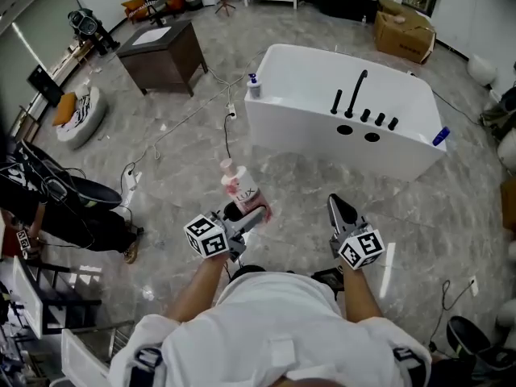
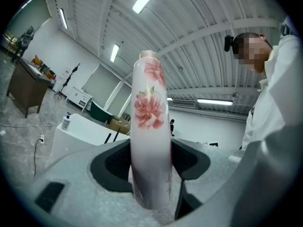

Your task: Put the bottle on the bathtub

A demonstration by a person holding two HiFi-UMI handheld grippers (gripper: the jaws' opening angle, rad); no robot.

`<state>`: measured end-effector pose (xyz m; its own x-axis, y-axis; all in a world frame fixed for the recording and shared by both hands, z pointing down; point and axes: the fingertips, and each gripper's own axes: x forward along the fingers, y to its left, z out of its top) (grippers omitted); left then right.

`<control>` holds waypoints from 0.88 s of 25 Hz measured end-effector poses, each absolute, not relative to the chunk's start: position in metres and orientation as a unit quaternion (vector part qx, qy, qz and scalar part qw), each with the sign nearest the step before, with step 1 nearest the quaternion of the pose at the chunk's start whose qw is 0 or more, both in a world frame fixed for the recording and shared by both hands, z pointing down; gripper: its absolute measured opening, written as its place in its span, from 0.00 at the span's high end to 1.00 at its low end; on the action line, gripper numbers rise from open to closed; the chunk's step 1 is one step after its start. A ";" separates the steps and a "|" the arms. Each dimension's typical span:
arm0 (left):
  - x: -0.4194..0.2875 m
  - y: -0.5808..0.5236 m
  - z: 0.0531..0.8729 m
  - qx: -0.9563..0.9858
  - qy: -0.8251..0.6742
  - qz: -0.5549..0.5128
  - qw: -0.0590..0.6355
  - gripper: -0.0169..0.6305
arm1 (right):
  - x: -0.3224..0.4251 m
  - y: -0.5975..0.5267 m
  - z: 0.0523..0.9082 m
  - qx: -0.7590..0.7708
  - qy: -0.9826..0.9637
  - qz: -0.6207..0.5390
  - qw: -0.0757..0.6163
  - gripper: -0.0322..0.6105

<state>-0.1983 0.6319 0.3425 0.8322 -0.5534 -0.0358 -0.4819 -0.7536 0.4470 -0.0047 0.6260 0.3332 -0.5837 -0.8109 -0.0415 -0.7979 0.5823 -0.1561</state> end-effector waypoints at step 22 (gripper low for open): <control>-0.168 0.544 0.369 0.921 -0.272 -0.092 0.262 0.60 | 0.053 0.550 0.370 -0.485 0.866 -0.123 0.029 0.93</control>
